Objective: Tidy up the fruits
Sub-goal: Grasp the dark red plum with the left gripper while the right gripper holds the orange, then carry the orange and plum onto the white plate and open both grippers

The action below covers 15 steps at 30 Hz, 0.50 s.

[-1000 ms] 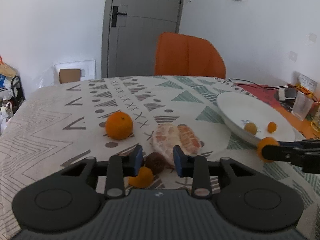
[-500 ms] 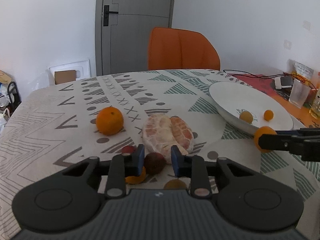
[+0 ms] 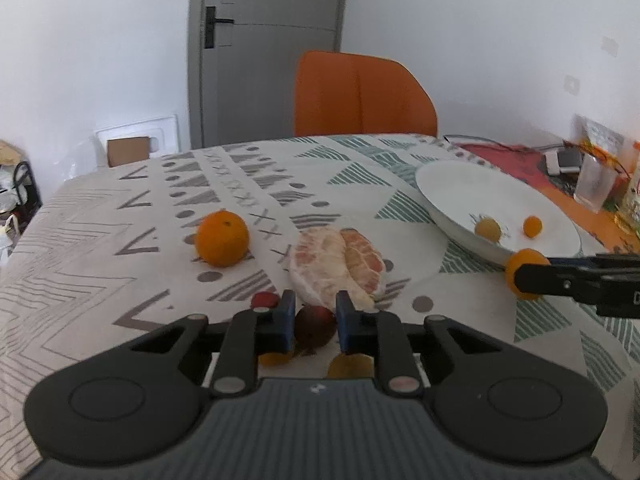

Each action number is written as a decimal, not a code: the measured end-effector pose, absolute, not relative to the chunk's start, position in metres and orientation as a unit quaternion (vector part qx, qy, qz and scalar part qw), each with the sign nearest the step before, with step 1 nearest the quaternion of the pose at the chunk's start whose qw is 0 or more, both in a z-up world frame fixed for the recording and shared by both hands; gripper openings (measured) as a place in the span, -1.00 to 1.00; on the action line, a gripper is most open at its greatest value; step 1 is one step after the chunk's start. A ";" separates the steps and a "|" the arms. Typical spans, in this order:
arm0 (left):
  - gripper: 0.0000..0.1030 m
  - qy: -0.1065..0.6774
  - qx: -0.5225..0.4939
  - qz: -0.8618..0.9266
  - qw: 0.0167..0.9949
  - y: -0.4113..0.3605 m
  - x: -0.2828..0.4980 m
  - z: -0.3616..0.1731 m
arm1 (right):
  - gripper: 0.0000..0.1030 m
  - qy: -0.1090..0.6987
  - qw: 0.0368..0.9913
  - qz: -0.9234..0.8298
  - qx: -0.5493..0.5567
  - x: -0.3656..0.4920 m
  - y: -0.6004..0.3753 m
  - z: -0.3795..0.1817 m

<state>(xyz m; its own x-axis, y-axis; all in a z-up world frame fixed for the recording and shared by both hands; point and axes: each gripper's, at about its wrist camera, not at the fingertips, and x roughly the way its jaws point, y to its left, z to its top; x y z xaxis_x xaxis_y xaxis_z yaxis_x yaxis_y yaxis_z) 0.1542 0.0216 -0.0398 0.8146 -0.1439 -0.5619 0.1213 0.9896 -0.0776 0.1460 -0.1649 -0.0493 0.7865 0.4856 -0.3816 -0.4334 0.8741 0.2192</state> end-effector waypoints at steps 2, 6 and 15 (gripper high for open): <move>-0.62 0.290 -0.027 -0.068 0.954 0.025 0.152 -0.034 | -0.31 0.212 0.944 0.246 0.061 0.143 -0.166 -0.046; -0.62 0.273 -0.025 -0.071 0.959 0.024 0.147 -0.021 | -0.31 0.199 0.947 0.244 0.064 0.139 -0.170 -0.039; -0.62 0.249 -0.015 -0.094 0.964 0.001 0.147 -0.003 | -0.31 0.179 0.955 0.227 0.073 0.134 -0.187 -0.031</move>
<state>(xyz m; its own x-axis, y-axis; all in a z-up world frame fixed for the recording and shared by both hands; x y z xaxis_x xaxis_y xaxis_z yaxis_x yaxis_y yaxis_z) 0.1472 0.0009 -0.0034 0.8585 -0.1888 -0.4768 0.1737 0.9819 -0.0762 0.1339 -0.1875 -0.0307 0.8332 0.4590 -0.3083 -0.4071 0.8866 0.2198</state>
